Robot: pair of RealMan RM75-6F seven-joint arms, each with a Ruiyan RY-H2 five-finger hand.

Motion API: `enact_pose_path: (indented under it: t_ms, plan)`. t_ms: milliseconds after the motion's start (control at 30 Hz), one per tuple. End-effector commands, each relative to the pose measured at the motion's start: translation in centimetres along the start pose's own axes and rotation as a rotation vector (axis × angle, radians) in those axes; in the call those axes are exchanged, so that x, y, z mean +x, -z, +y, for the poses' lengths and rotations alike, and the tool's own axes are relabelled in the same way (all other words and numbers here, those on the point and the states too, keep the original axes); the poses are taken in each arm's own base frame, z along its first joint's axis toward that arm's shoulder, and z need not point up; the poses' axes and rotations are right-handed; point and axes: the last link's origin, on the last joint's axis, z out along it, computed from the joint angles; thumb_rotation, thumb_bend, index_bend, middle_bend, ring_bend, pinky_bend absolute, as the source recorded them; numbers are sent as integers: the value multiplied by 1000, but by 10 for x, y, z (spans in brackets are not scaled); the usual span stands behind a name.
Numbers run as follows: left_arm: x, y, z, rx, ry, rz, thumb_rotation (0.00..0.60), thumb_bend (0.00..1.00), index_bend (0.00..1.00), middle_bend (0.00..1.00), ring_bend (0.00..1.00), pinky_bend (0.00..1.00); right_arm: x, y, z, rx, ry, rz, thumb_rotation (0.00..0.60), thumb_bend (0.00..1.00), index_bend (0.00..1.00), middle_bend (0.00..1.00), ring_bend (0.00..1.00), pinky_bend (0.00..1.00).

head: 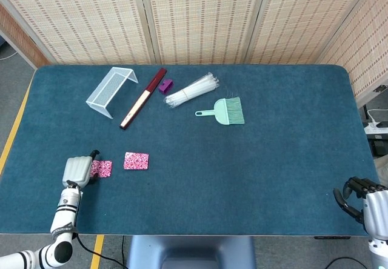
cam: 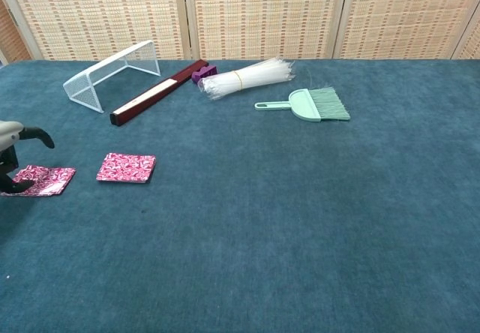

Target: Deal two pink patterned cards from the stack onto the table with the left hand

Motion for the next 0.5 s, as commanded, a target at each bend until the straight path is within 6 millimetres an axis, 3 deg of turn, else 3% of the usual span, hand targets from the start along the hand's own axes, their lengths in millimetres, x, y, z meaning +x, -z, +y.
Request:
enact_pose_path:
  t_ms: [33, 233, 500]
  plan:
    - [9, 6, 13, -46, 35, 23, 600, 343, 205, 1000, 1000, 1000, 0, 0, -1, 2, 1, -1, 600, 226, 755, 699, 731, 914]
    - [17, 10, 47, -116, 65, 34, 600, 357, 203, 1000, 1000, 1000, 0, 0, 0, 0, 1, 0, 600, 226, 755, 699, 731, 914]
    - [8, 4, 89, -138, 78, -4, 600, 358, 175, 1000, 1000, 1000, 1, 0, 1, 1, -5, 1, 600, 226, 755, 699, 731, 914]
